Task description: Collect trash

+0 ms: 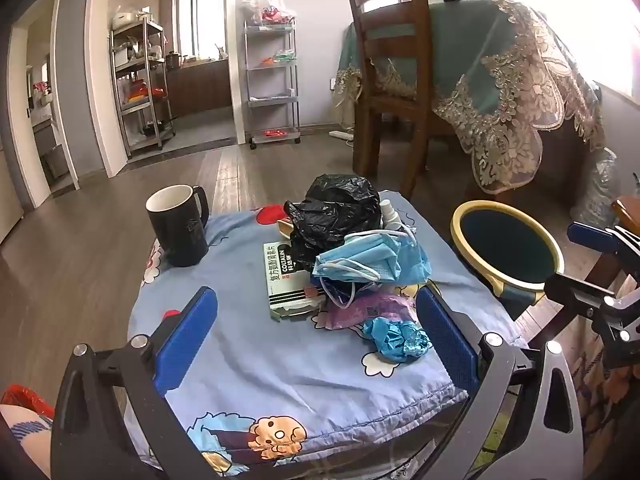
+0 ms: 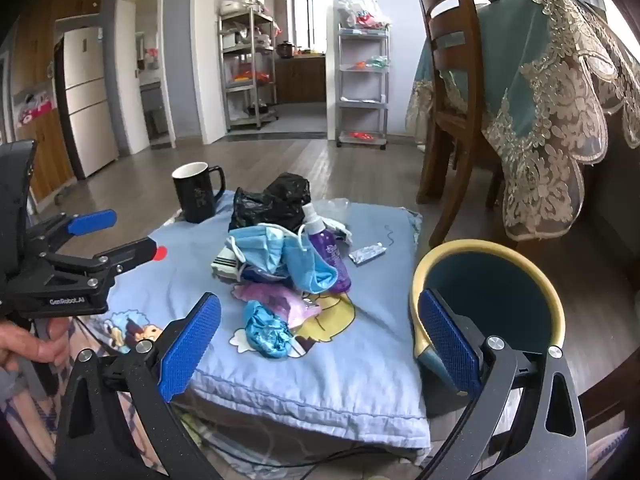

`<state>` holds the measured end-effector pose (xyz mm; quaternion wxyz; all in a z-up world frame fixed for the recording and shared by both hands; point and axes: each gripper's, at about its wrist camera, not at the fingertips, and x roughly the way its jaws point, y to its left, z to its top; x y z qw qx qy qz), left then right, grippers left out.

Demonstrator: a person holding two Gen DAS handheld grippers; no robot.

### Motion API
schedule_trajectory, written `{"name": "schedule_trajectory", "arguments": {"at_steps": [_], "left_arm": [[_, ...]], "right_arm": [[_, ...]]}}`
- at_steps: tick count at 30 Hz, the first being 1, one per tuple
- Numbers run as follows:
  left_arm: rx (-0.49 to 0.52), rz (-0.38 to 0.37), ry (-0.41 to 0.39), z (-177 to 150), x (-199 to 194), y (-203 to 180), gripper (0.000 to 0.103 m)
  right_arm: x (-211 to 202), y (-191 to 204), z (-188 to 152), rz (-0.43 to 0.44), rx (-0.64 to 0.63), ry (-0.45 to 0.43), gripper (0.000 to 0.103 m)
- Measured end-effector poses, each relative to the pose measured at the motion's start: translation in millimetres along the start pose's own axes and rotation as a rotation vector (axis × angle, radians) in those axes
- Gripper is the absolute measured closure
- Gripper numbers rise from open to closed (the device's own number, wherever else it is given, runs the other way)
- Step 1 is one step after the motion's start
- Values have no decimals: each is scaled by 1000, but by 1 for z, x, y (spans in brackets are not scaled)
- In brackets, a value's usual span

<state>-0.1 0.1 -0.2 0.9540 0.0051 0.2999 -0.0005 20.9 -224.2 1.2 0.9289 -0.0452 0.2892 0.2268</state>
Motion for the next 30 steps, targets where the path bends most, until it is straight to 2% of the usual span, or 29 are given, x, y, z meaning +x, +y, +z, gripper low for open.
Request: {"name": "schedule_trajectory", "arguments": {"at_steps": [5,30], "left_arm": [[25,26,12,1,2,-6,6],[24,6,12,-2,5,-5,6]], "right_arm": [[0,0,-1,9,9,-1,5],[-1,-4,-2,11,26,0,5]]}}
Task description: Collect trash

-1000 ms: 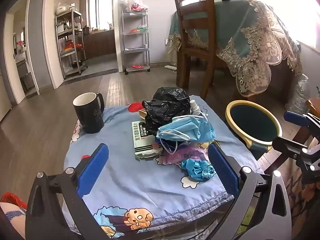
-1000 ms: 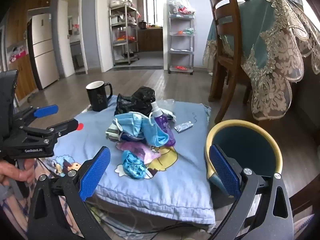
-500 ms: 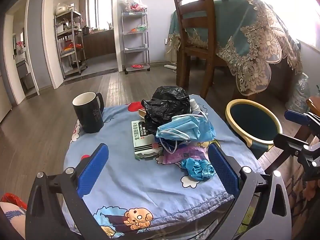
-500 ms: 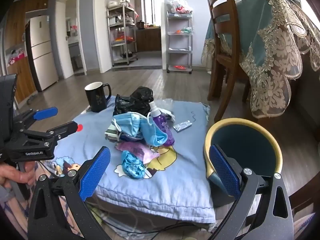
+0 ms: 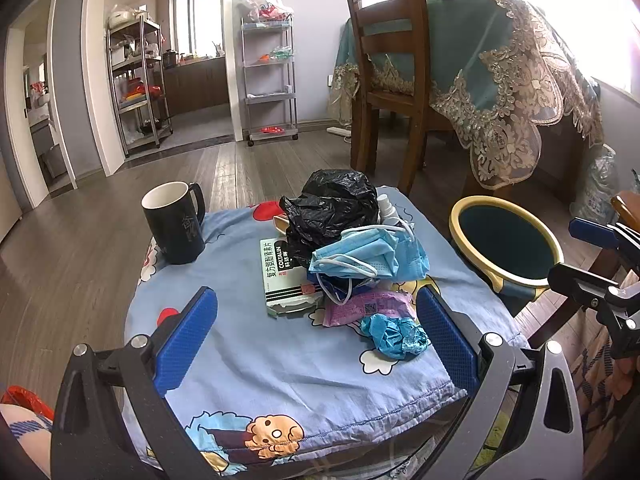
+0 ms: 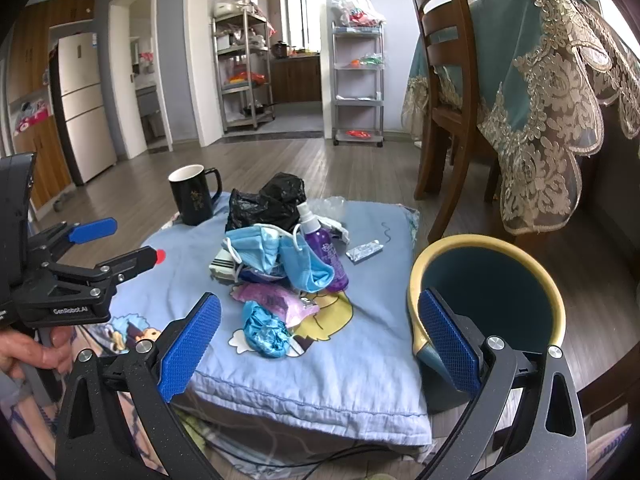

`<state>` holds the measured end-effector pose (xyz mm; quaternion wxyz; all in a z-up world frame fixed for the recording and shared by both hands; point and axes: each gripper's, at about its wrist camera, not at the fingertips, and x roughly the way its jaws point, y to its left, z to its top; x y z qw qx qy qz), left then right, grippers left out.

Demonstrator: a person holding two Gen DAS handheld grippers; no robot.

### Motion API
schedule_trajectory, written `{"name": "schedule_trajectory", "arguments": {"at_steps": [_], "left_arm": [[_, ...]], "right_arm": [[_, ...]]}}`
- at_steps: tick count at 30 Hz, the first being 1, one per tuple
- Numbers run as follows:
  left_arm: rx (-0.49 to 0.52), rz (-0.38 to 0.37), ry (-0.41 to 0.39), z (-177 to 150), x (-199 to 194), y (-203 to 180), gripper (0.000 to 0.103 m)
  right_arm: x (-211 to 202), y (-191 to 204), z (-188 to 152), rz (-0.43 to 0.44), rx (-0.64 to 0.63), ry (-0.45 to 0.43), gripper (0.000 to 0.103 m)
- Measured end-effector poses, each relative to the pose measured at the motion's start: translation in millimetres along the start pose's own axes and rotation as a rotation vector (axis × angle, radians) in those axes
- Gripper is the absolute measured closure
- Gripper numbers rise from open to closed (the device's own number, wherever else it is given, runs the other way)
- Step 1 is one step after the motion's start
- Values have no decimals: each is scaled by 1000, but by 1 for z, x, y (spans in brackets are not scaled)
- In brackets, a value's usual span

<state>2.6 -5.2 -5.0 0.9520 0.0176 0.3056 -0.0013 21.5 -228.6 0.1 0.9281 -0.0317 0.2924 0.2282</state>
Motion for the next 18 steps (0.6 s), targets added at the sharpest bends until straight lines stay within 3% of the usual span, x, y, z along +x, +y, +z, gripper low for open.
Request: {"name": "schedule_trajectory", "arguments": {"at_steps": [18], "left_arm": [[0,-4,5,-1,1,0,6]], "right_arm": [[0,-1,1,1,4,3,5]]}}
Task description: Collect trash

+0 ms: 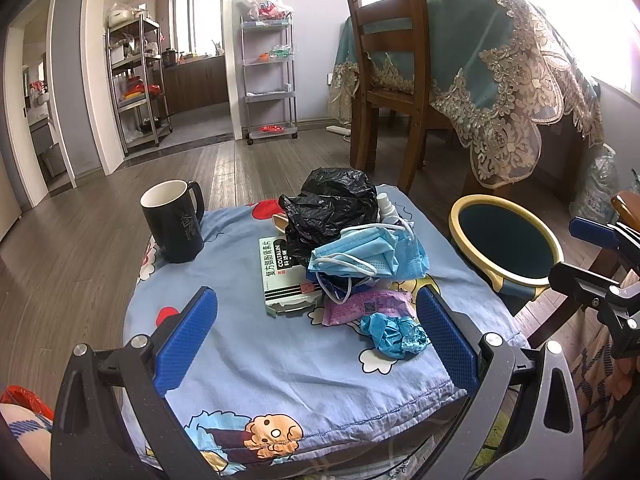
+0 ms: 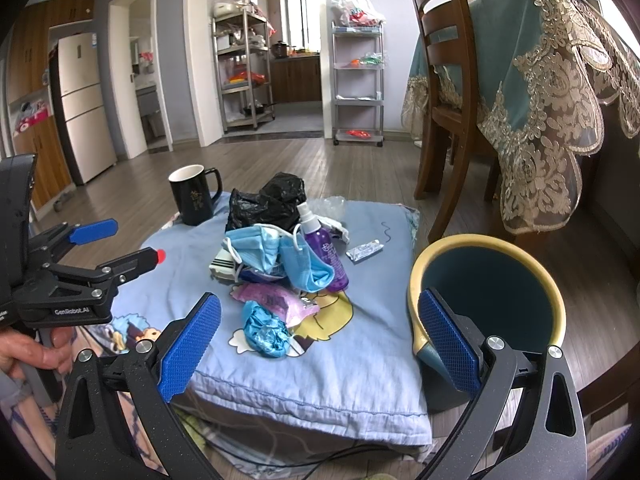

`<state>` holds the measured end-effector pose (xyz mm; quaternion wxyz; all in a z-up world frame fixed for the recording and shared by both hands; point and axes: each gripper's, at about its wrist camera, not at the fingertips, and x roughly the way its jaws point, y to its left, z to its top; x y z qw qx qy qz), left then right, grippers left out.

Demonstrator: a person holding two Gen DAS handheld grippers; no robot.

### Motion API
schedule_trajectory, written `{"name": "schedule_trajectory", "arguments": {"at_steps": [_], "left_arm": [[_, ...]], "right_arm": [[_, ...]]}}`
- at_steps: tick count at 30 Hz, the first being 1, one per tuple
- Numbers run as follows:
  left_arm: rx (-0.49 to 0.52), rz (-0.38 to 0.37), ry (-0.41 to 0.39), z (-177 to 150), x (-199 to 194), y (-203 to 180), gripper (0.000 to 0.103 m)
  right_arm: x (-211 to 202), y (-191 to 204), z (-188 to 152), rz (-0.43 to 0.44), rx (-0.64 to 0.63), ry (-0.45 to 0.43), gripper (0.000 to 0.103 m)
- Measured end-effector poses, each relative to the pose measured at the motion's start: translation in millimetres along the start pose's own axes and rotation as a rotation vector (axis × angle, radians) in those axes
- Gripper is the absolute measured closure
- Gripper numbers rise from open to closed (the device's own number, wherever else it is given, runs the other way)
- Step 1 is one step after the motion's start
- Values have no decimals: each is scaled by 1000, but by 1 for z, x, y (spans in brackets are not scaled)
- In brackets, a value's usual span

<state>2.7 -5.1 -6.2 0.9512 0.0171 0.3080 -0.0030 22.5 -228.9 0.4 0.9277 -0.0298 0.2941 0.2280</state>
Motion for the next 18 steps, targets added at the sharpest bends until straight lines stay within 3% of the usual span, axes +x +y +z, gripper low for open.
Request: {"name": "schedule_trajectory", "arguments": {"at_steps": [18], "left_arm": [[-3,0,2,0,0,-1,6]], "right_arm": [[0,-1,0,0,1,1,5]]}}
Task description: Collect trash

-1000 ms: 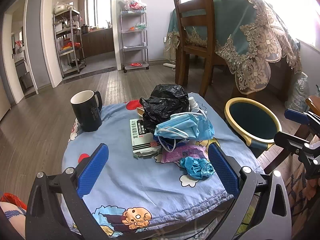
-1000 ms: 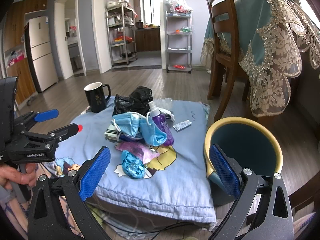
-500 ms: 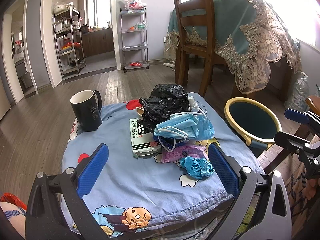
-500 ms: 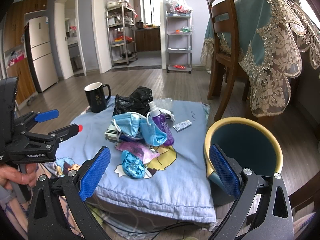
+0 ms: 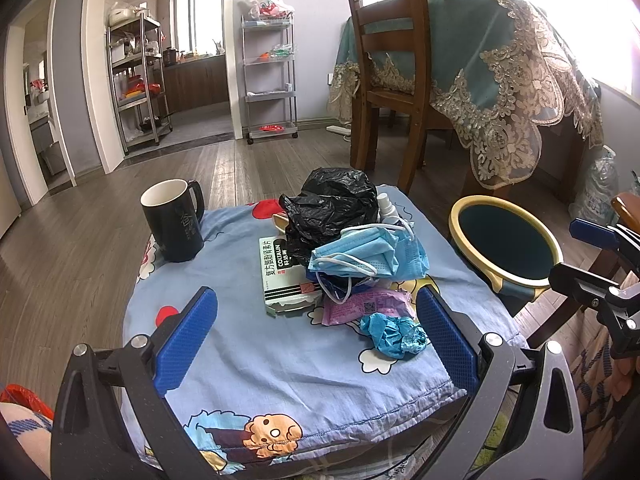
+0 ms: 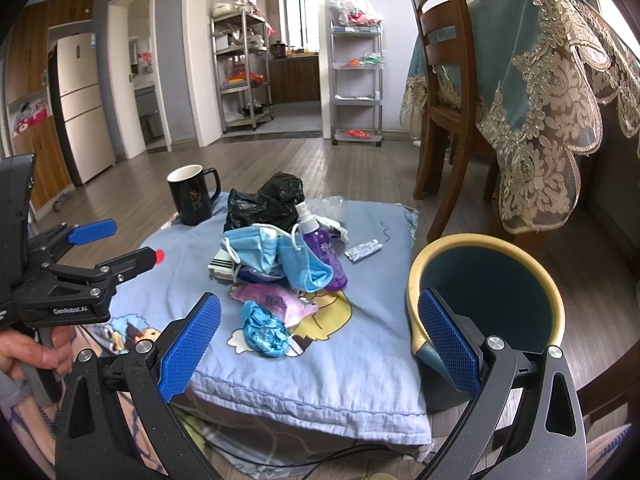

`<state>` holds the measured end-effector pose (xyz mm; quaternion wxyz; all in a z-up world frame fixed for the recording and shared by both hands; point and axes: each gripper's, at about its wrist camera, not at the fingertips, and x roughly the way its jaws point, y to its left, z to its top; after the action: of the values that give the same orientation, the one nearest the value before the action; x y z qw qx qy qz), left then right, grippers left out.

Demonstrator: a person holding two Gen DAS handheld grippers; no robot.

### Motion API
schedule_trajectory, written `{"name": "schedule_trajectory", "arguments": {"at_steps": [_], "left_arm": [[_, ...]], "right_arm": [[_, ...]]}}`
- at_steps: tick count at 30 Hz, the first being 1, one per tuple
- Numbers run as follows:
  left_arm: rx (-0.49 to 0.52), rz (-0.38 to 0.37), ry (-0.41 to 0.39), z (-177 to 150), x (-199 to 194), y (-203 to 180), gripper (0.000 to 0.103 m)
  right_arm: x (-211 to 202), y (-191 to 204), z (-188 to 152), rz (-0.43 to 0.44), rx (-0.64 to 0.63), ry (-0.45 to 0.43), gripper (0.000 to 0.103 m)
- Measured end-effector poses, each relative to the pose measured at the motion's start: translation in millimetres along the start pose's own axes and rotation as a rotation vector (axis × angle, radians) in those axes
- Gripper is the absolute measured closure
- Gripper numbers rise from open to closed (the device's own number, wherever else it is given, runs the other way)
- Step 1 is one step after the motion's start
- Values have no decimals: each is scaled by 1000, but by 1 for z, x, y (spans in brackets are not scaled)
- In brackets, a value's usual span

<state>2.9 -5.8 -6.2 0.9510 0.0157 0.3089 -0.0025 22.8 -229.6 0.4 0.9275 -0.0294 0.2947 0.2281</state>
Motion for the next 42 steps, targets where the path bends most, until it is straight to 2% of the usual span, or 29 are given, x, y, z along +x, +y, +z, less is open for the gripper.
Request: {"name": "schedule_trajectory", "arguments": {"at_steps": [17,19,24,29,36,42], "left_arm": [[-25,3,28,-1,7,3,6],[-27,-10,42,-2,10,2,15],[-4,-7,74,-3,16,-2,20],[-19,-50,109,-1,28,-2,21],[10,-126,200,2,67,-11,40],[-41,-188,194,23,100,-18,40]], "right_arm": [[4,-2,-3,-7,3,14,5],[4,-3,-4,-8,3,15,5],[4,-1,-2,-9,3,18,5],[6,-1,-4,-13,8,30,5],[10,-4,-4,-16,20,51,5],[14,-5,-6,-26,25,68,5]]}}
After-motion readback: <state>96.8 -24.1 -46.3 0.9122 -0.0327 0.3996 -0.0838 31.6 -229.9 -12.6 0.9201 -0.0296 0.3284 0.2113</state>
